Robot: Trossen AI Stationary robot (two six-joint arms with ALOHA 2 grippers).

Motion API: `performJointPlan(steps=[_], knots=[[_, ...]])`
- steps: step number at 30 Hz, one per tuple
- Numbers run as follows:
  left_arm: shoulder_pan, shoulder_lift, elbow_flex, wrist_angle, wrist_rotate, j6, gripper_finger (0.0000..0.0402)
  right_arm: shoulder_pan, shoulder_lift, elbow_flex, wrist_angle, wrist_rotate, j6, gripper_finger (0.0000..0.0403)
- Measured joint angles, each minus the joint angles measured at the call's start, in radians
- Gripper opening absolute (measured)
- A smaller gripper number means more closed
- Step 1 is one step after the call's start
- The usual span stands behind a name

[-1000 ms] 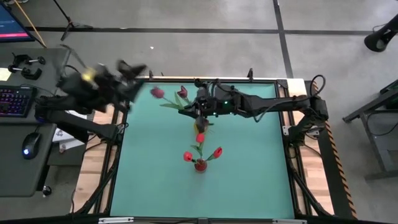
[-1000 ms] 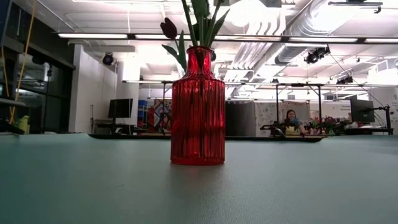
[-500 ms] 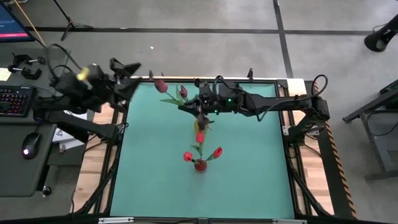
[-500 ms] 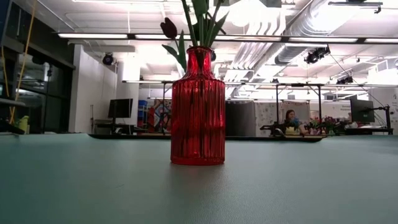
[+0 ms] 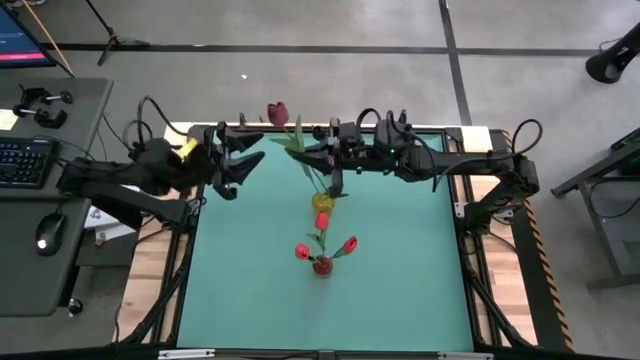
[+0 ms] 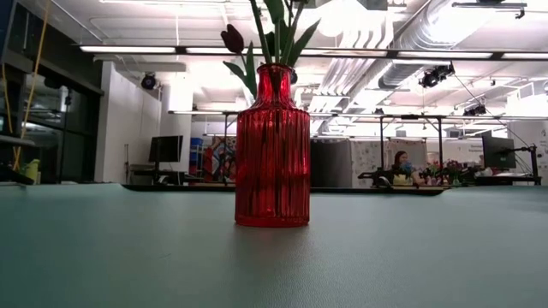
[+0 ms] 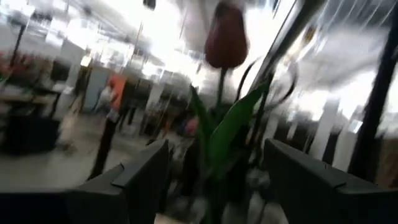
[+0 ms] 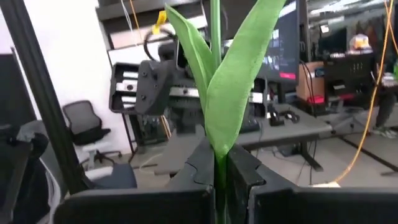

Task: Sort flowers into vase by color
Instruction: Put the red flower into the yellow flower vase

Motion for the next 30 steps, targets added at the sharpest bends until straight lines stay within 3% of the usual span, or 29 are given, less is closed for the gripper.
performJointPlan(steps=[4,10,18,30], knots=[[-0.005,0.053,-0.107,0.278,0.023,-0.022,0.0253,0.0,0.005,0.0,0.035,-0.002,0.003,0.0],[0.005,0.141,-0.133,0.429,0.016,-0.03,0.0253,0.0,0.011,0.0,0.04,-0.004,0.023,0.0],[0.024,0.196,-0.105,0.445,0.018,-0.03,0.0252,0.011,0.061,0.001,0.031,-0.013,0.04,0.0],[0.024,0.188,-0.108,0.292,0.016,-0.083,0.0251,0.035,0.115,0.001,0.019,-0.04,0.056,0.0]])
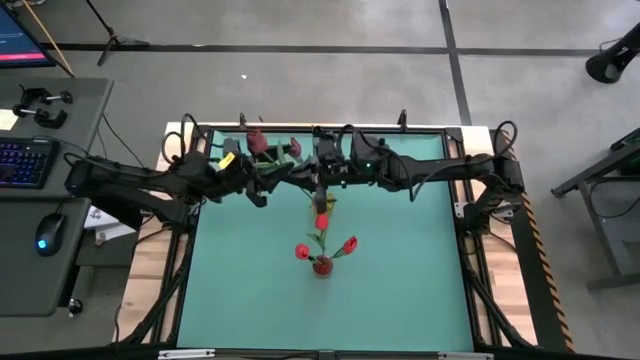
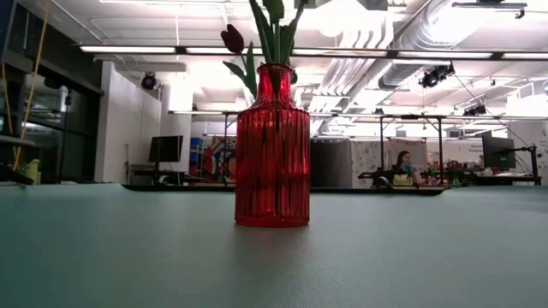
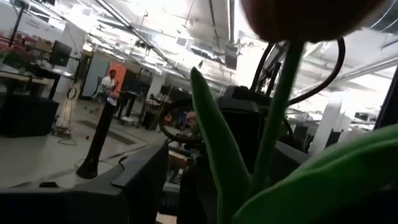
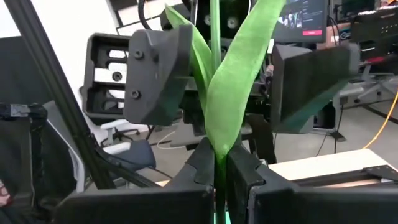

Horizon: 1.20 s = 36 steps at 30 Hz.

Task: Sort flowers into vase by color
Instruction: Put the red flower into the yellow flower vase

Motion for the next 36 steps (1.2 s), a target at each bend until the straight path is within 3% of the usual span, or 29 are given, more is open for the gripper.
performJointPlan(steps=[4,10,16,21,24,29,36], knots=[[0.0,-0.023,0.0,-0.027,-0.036,0.002,0.0216,0.0,-0.002,0.0,-0.002,-0.007,0.0,0.0],[0.005,-0.086,0.0,-0.115,-0.063,0.048,0.0023,-0.003,-0.003,0.0,0.003,-0.028,0.019,0.0029],[0.012,-0.162,0.0,-0.162,-0.085,0.079,0.0003,-0.007,-0.028,0.0,-0.001,-0.033,0.095,0.0154],[0.012,-0.259,0.0,-0.243,-0.142,0.14,0.0001,-0.024,-0.089,0.0,0.025,0.021,0.025,0.0279],[0.011,-0.321,0.0,-0.303,-0.149,0.168,0.0001,-0.041,-0.135,0.001,0.025,0.041,-0.006,0.0331],[0.011,-0.403,0.0,-0.382,-0.145,0.179,0.0,-0.066,-0.216,0.001,0.031,0.068,-0.008,0.0367],[0.011,-0.433,0.0,-0.398,0.043,0.17,0.0,-0.071,-0.307,0.002,0.026,0.068,-0.009,0.0368]])
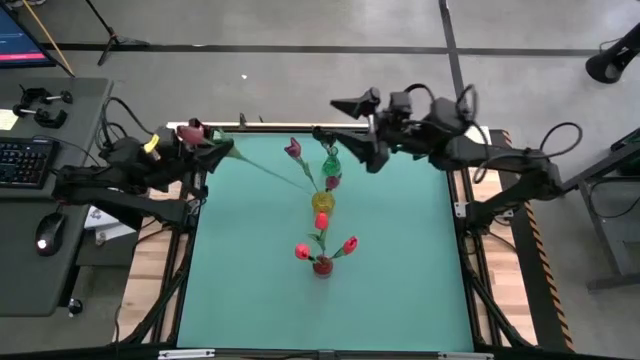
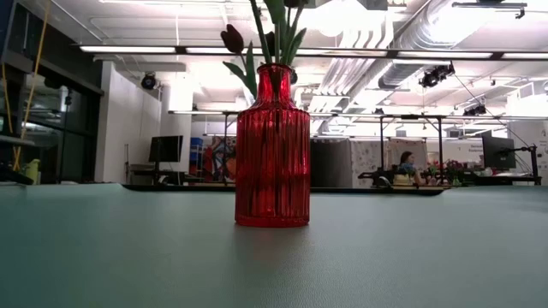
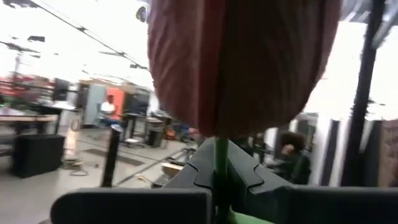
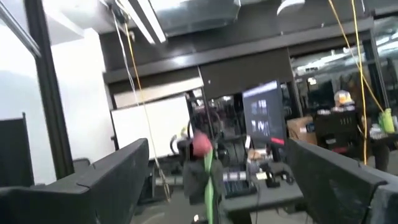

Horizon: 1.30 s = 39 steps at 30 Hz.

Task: Sort flowers into vase by color
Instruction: Put the red flower into the yellow flower vase

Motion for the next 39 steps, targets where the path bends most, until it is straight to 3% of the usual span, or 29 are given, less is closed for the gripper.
performJointPlan(steps=[8,15,24,35,39], knots=[[0.0,0.179,0.041,-0.104,0.016,-0.005,0.0,0.0,-0.072,0.0,-0.09,0.019,0.0,0.0368],[0.013,0.353,0.15,-0.131,-0.001,0.123,0.0,0.003,-0.08,0.0,-0.172,0.084,0.01,0.0369],[0.07,0.499,0.184,-0.189,-0.003,0.128,0.0,0.003,-0.08,0.0,-0.202,0.127,0.065,0.0369],[0.153,0.646,0.184,-0.081,0.127,0.124,0.0,0.003,-0.079,0.0,-0.208,0.128,0.065,0.0369],[0.166,0.665,0.184,-0.116,0.161,0.084,0.0,0.003,-0.079,0.0,-0.209,0.128,0.064,0.0369]])
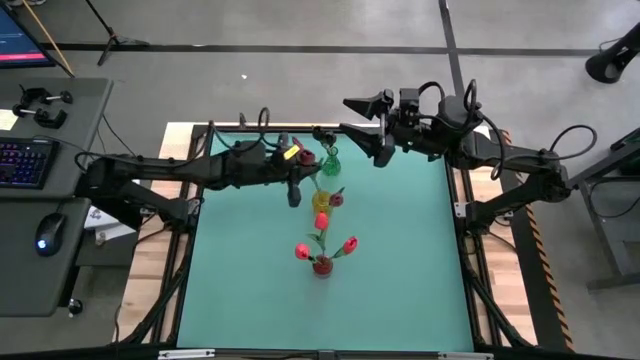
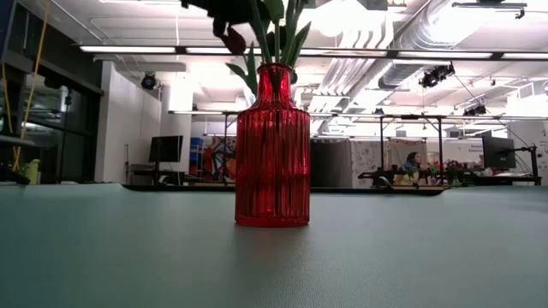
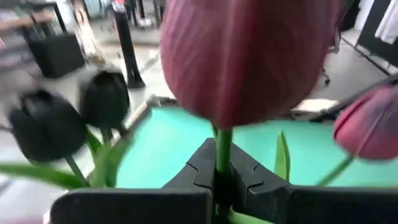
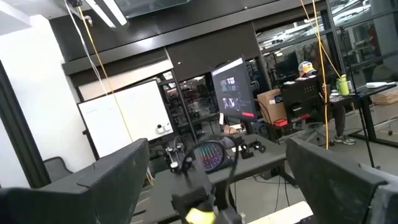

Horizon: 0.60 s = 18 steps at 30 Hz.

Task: Sort flowers into vase by color
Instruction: Put the red flower into the yellow flower vase

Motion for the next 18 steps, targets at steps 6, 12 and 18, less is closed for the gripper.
performJointPlan(steps=[6,12,18], knots=[[0.005,0.011,0.0,-0.089,0.013,-0.074,0.0005,0.0,0.0,0.0,0.0,0.0,-0.002,0.0369],[0.007,0.011,0.0,-0.098,0.084,-0.127,0.0078,0.0,0.0,0.0,0.0,0.0,-0.003,0.0369],[0.007,-0.001,0.0,-0.136,0.113,-0.212,0.0198,0.0,0.0,0.0,0.0,0.0,-0.003,0.0369]])
